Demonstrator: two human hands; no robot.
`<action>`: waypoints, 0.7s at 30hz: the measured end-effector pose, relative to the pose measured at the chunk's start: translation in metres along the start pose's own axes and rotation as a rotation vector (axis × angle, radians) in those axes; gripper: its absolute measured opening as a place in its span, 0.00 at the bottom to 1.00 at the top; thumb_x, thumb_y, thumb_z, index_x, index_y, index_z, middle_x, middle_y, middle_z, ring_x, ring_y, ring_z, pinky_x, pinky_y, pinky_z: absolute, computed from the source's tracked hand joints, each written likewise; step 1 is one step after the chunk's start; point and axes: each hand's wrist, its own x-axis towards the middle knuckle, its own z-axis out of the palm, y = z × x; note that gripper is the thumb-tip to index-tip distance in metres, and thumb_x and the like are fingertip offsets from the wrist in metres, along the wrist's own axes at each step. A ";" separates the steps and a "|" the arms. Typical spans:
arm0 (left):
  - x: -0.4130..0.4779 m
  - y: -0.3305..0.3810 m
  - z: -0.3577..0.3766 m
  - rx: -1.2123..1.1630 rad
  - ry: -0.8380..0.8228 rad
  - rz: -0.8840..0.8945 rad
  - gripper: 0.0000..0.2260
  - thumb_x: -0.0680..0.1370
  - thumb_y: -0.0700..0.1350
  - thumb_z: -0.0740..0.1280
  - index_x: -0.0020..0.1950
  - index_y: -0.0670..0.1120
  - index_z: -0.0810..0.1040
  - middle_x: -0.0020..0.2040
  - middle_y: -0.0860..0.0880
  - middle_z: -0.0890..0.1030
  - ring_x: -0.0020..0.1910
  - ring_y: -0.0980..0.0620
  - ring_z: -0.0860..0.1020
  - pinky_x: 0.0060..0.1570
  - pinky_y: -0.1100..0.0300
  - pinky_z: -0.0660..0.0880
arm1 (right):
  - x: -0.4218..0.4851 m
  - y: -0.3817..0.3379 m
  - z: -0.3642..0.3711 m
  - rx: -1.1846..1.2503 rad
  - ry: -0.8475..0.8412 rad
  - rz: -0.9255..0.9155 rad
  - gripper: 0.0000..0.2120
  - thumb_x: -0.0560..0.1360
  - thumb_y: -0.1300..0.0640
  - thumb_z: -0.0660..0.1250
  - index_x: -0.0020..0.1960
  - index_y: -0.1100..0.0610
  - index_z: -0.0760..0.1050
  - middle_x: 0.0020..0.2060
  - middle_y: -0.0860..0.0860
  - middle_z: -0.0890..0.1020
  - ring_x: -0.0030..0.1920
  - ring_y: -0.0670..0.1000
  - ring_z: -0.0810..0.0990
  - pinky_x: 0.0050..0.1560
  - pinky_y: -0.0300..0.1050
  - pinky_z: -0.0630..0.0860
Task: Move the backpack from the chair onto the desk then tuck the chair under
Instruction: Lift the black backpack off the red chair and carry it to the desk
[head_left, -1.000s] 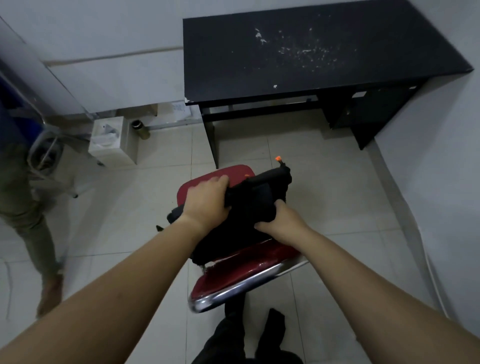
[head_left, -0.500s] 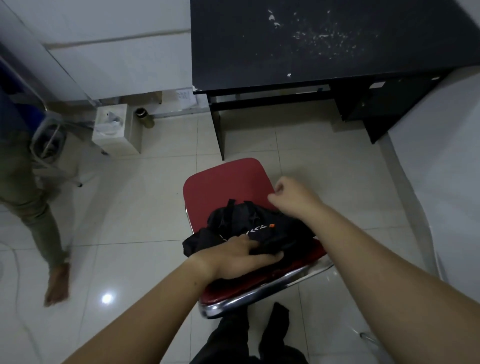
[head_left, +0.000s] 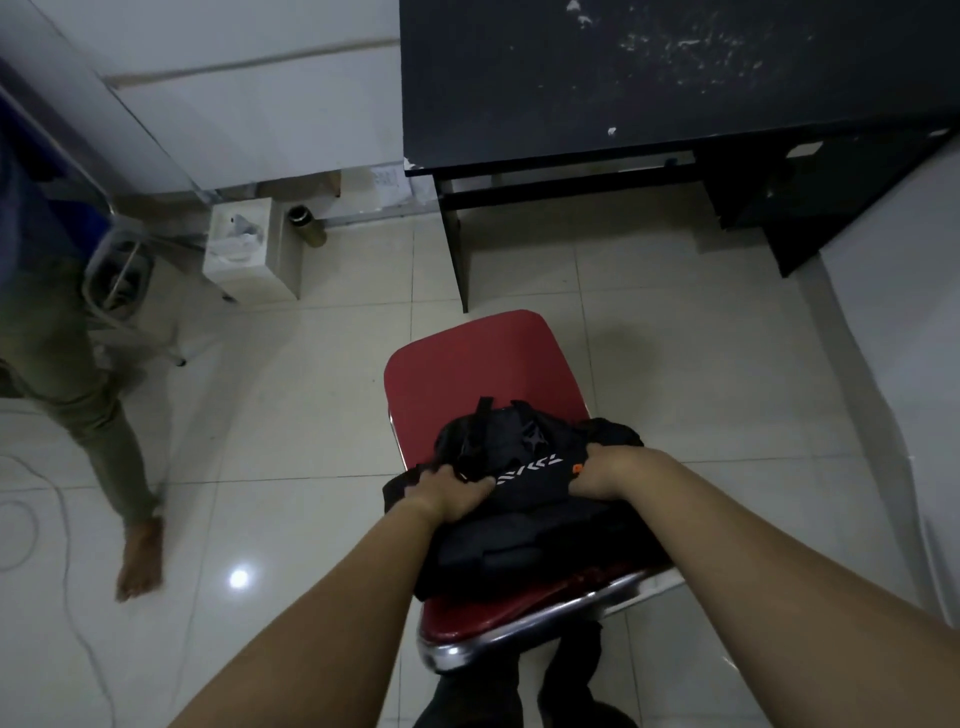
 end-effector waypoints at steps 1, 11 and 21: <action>0.002 -0.002 0.010 -0.005 -0.042 -0.007 0.41 0.74 0.68 0.63 0.78 0.45 0.58 0.77 0.39 0.61 0.75 0.38 0.62 0.74 0.46 0.60 | 0.002 -0.002 -0.003 -0.003 -0.020 -0.013 0.41 0.75 0.42 0.64 0.81 0.54 0.51 0.78 0.59 0.61 0.75 0.62 0.64 0.74 0.56 0.65; 0.033 -0.012 0.032 -0.164 0.225 -0.050 0.35 0.77 0.61 0.64 0.74 0.38 0.60 0.66 0.38 0.76 0.64 0.39 0.75 0.60 0.50 0.73 | 0.036 -0.021 -0.018 0.062 0.011 -0.036 0.51 0.65 0.28 0.65 0.80 0.50 0.55 0.78 0.58 0.60 0.76 0.63 0.62 0.74 0.62 0.64; 0.033 -0.009 0.019 -0.372 0.499 0.241 0.17 0.81 0.43 0.58 0.71 0.47 0.66 0.54 0.40 0.83 0.53 0.37 0.79 0.50 0.53 0.72 | 0.054 -0.003 -0.006 0.257 0.232 -0.177 0.27 0.77 0.44 0.67 0.72 0.54 0.69 0.67 0.55 0.77 0.65 0.58 0.76 0.64 0.51 0.74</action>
